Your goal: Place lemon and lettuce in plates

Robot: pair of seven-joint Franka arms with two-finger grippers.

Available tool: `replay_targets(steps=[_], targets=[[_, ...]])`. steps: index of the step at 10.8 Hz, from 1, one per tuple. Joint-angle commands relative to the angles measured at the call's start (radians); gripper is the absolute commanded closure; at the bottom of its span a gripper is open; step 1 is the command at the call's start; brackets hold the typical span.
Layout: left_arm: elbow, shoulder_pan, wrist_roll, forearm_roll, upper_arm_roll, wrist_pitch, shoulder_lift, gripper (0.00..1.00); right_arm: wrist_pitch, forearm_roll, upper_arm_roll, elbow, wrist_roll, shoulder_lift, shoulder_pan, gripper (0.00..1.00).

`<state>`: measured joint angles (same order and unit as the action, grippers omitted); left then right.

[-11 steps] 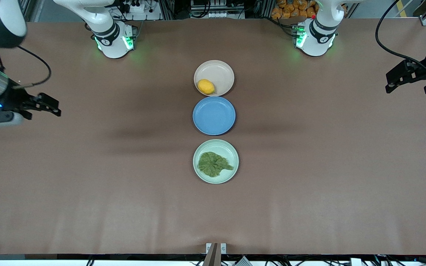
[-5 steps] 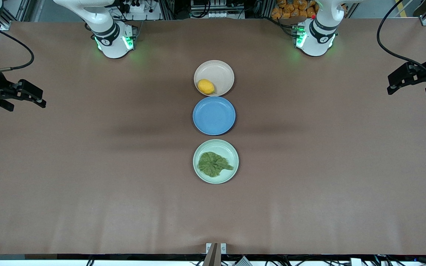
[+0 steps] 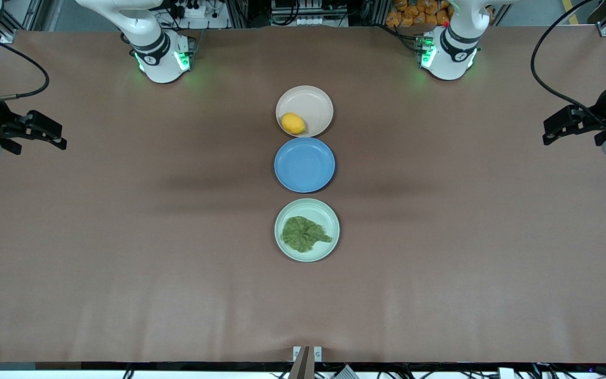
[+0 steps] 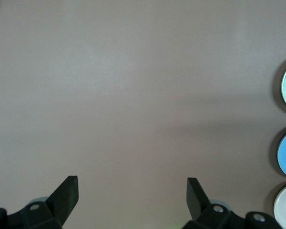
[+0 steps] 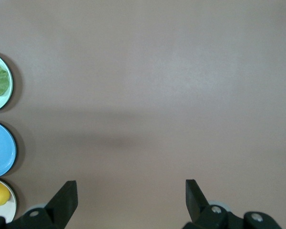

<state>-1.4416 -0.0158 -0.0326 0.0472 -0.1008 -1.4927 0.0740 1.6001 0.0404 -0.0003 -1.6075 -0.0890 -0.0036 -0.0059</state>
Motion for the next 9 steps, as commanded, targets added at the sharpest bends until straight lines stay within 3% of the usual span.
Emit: replay_targets(steps=[1, 9], targets=[[0.007, -0.006, 0.028, 0.003, 0.0, -0.004, 0.004, 0.0, -0.044, -0.016, 0.002, 0.02, 0.018, -0.003, -0.002, 0.0], [0.035, -0.004, 0.017, -0.024, 0.019, -0.004, -0.019, 0.0, -0.049, -0.017, -0.004, 0.021, 0.017, -0.001, -0.003, 0.0]])
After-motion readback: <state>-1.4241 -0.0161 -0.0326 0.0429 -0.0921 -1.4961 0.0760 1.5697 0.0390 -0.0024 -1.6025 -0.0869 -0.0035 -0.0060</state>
